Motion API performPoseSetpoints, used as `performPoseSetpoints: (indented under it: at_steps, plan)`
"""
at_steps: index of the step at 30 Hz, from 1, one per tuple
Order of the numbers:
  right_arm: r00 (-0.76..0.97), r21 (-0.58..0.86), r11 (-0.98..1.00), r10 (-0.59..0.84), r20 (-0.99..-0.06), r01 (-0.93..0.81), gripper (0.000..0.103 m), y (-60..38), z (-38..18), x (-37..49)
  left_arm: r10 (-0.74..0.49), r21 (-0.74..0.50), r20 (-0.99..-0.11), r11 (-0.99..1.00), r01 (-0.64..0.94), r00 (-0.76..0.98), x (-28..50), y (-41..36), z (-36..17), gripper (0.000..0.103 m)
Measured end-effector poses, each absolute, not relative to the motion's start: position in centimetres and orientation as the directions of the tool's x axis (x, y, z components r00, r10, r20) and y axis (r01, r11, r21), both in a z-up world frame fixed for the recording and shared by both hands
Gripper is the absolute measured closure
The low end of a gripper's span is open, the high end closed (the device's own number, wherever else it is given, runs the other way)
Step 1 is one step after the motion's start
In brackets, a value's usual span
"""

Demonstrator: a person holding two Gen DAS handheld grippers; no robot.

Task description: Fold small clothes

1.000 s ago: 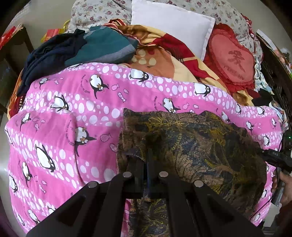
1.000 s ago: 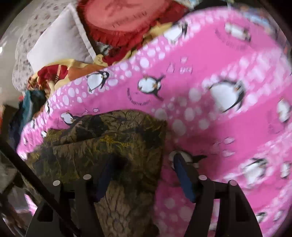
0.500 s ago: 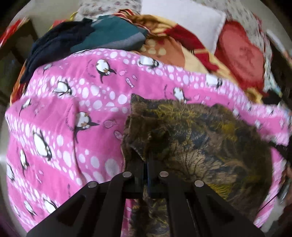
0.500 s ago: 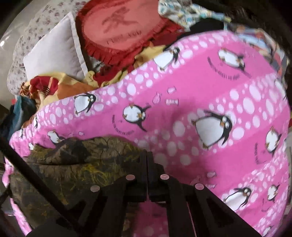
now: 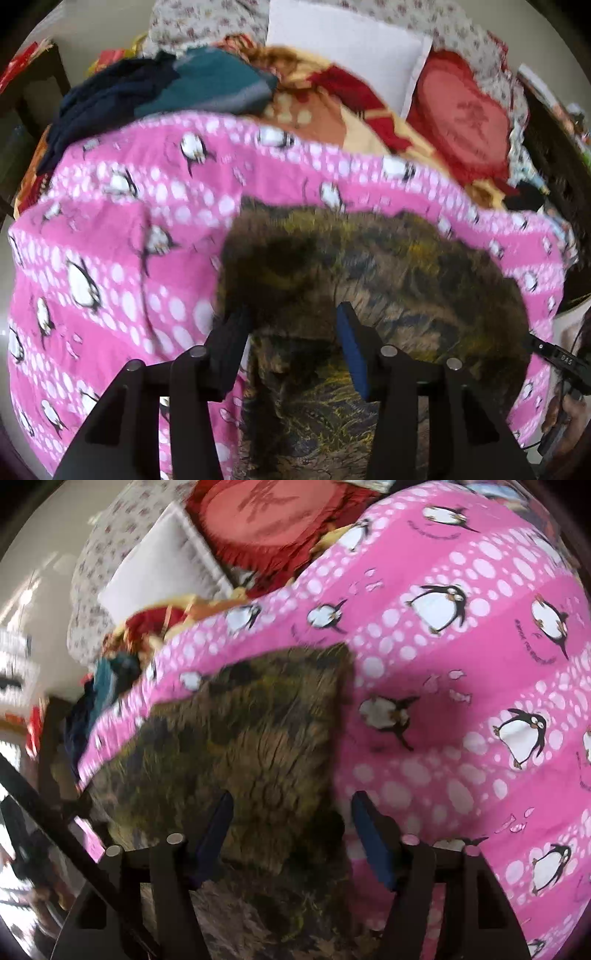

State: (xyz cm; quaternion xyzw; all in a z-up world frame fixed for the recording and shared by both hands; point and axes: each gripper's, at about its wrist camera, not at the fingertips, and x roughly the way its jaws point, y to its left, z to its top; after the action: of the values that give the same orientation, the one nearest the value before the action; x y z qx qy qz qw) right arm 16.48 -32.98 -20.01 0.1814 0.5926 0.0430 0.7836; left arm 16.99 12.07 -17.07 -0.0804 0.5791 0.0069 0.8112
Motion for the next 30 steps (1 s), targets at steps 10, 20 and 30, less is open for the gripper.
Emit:
performPoseSetpoints:
  at_steps: [10, 20, 30]
  plan:
    - [0.322, 0.103, 0.987, 0.057, -0.945, 0.127, 0.100, -33.3, -18.9, 16.5, -0.106, -0.146, -0.957, 0.980, -0.133, 0.270, 15.3, 13.6, -18.2, 0.053]
    - [0.318, 0.359, 0.926, 0.306, -0.897, 0.120, 0.036, -32.9, -17.6, 10.2, -0.166, -0.210, -0.957, 0.962, -0.175, 0.237, 6.8, 18.0, -17.2, 0.040]
    - [0.200, 0.227, 0.959, 0.192, -0.961, 0.169, 0.097, -33.7, -23.1, 6.8, -0.121, -0.134, -0.989, 0.977, -0.164, 0.088, 1.8, 18.0, -24.0, 0.040]
